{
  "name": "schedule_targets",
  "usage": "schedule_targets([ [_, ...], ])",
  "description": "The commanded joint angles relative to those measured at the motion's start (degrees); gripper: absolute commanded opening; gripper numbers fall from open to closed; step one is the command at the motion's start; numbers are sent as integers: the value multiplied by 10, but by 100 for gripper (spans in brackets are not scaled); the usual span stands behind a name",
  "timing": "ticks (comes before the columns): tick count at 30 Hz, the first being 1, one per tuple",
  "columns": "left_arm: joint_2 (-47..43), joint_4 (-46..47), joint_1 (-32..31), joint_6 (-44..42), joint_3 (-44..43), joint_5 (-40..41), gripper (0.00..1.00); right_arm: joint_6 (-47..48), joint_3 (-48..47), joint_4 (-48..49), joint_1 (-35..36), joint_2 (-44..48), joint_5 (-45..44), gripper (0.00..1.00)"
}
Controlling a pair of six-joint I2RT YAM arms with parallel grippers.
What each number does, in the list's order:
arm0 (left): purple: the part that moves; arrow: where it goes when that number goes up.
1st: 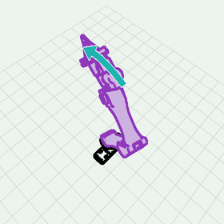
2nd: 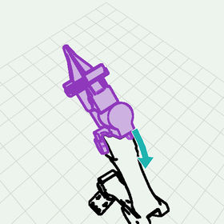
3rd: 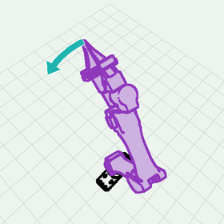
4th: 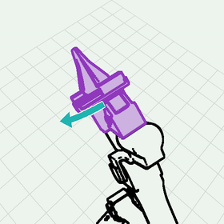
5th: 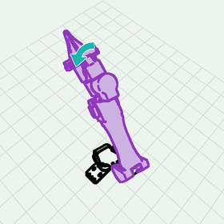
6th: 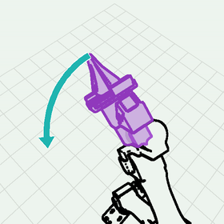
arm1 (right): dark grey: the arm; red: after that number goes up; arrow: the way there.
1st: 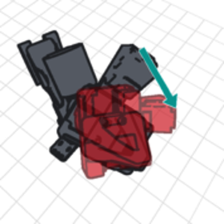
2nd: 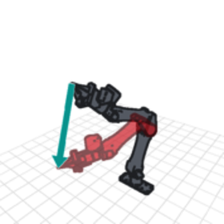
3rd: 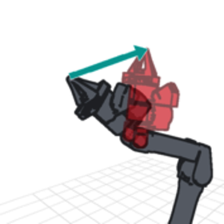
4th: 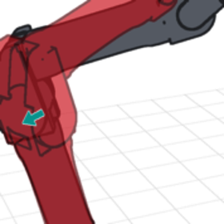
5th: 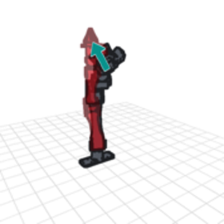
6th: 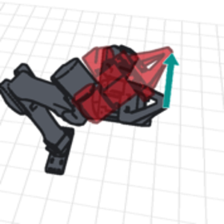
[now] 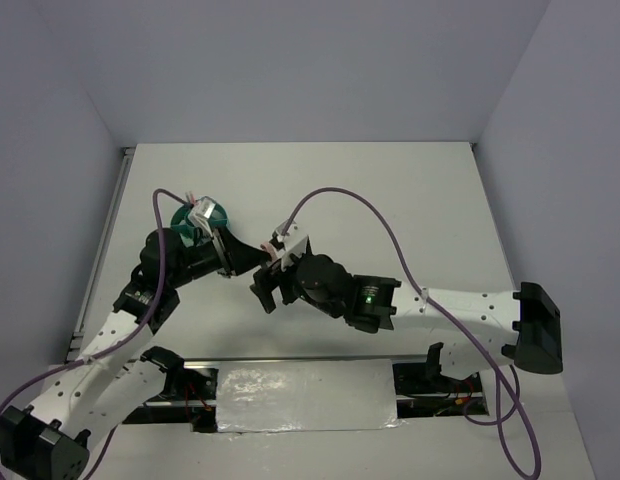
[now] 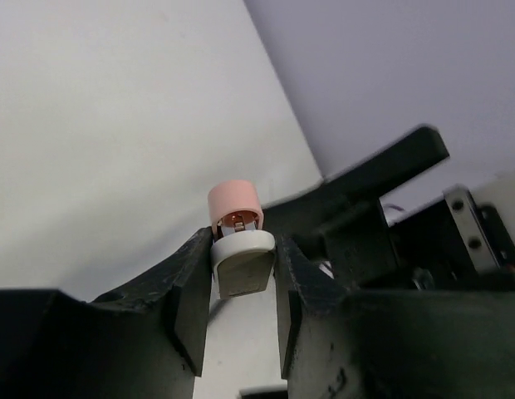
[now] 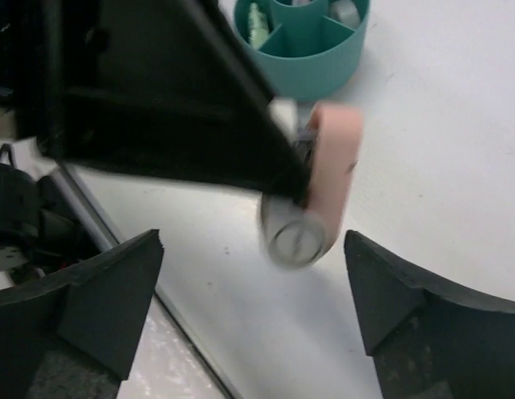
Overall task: Sort the stationery into containers
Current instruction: Place the stapler in the storage box.
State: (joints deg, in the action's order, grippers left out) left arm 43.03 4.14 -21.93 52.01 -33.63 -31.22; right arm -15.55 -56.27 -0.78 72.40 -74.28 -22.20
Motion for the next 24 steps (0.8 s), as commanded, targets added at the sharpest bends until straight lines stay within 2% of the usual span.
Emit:
schedule_targets([
  [1,7,-46,0,-116,-66,113,0,5,7,28,7,30,-17,100],
  [3,14,-90,0,-196,-86,199,0,17,33,26,-4,48,1,100],
  [5,37,-102,15,-215,-81,333,0,31,51,24,-9,82,11,100],
  [7,72,-57,58,-227,-71,323,0,38,80,24,-16,118,17,100],
  [8,86,-22,65,-260,-55,285,0,43,89,22,-16,131,19,100],
  [9,100,31,68,-278,-53,275,0,46,101,19,-18,142,26,100],
  [10,131,43,70,-318,-56,269,0,50,106,12,-19,163,27,100],
  [12,161,38,70,-366,-84,245,0,55,121,-11,-19,182,25,100],
  [16,200,36,71,-480,-114,264,0,67,148,-33,-19,235,21,100],
  [19,200,49,71,-511,-111,252,0,75,174,-32,-20,270,22,100],
  [20,197,53,71,-545,-108,229,0,77,186,-33,-20,286,23,100],
  [24,186,114,73,-594,-63,202,0,82,216,-28,-20,328,22,100],
])
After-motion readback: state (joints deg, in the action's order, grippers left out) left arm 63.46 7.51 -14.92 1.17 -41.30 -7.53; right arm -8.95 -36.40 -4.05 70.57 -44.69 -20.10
